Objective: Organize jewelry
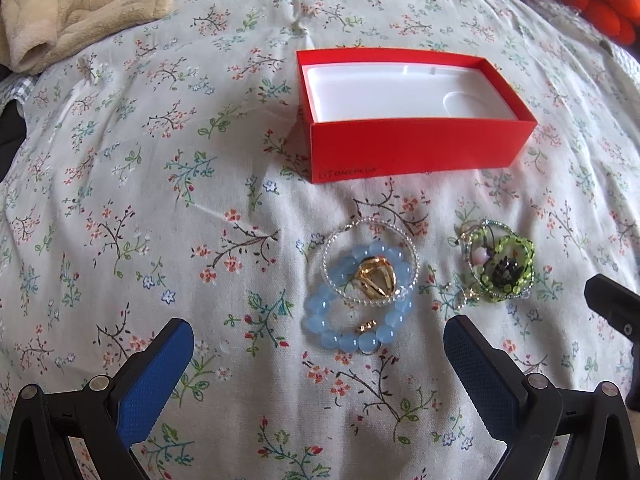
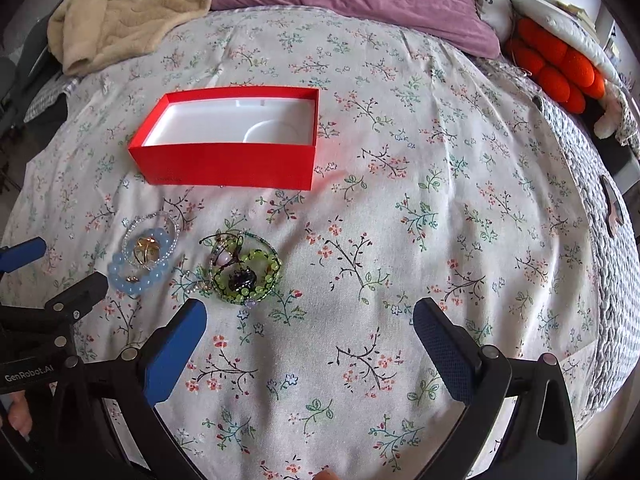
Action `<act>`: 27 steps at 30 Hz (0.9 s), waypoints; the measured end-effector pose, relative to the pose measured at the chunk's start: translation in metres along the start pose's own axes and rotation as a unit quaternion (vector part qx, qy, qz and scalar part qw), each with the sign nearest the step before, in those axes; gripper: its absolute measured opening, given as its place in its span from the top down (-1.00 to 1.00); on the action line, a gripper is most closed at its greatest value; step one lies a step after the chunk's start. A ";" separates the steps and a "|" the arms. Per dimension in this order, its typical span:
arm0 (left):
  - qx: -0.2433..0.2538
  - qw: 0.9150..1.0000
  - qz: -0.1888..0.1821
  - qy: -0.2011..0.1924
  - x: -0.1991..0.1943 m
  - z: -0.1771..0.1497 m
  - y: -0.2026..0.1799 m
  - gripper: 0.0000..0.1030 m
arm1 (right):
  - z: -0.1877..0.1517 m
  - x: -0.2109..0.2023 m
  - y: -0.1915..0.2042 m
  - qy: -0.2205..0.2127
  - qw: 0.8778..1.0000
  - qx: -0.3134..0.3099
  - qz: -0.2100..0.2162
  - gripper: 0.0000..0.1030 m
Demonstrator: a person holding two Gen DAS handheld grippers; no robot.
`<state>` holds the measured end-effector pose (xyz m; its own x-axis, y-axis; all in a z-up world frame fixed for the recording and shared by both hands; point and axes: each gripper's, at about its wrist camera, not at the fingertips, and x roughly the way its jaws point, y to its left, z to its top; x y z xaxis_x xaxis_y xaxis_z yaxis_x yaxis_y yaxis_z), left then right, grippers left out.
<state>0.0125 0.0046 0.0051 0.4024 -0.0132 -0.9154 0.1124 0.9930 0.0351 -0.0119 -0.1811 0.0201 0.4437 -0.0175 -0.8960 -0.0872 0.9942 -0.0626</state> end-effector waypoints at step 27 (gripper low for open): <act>0.174 0.971 -0.151 -0.063 0.060 -0.007 0.004 -0.93 | -0.014 0.061 0.021 -0.006 0.980 -0.167 0.112 -0.98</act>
<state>0.0313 0.0090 -0.0526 0.4090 -0.3347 -0.8489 0.5348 0.8417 -0.0742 0.0008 -0.1629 -0.0417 0.3910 0.1995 -0.8985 -0.4699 0.8827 -0.0084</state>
